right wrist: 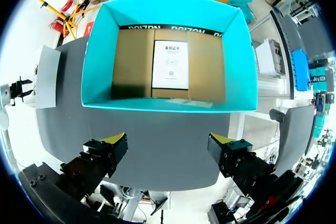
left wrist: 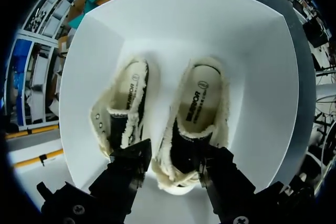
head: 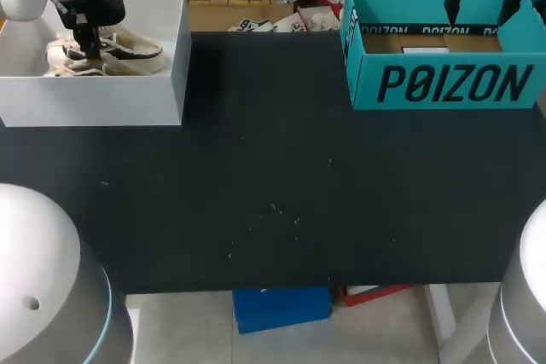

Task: Take the shoe out of the shoebox, open the shoe tongue, remove and reinsert the insole, then place the shoe into the shoebox

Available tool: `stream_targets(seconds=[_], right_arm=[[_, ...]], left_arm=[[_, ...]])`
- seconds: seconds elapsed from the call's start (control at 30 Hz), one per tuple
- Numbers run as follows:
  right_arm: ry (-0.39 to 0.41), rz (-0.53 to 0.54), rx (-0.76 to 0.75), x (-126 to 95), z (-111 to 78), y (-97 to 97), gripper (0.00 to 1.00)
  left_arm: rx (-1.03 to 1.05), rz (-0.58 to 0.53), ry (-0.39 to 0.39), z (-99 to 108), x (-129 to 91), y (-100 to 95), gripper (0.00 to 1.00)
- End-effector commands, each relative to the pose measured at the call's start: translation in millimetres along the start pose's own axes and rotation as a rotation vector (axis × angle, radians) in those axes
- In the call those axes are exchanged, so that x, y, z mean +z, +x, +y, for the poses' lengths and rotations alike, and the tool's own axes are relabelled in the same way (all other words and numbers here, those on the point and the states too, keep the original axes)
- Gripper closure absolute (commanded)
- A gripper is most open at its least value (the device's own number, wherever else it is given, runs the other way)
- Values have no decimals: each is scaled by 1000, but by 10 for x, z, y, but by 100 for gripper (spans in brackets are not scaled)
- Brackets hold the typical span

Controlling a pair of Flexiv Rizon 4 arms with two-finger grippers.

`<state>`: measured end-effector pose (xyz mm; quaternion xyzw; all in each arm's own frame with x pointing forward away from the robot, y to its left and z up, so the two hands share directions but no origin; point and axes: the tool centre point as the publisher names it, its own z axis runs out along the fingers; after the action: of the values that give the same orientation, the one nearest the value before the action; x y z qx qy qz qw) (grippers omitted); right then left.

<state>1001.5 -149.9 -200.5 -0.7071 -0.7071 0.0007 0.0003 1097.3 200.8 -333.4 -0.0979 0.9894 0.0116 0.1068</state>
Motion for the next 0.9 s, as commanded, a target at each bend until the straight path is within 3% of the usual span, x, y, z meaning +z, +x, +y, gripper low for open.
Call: stream_targets(seconds=[0.03, 0.57, 0.9], right_arm=[[0, 0, 0, -3, -3, -1, 0], [0, 0, 0, -3, -3, -1, 0], [0, 0, 0, -3, -3, -1, 0]], left_arm=[[-1, 8, -2, -14, 139, -49, 53], [0, 63, -48, 22, 623, -45, 55], [20, 79, -76, 86, 742, -108, 59]])
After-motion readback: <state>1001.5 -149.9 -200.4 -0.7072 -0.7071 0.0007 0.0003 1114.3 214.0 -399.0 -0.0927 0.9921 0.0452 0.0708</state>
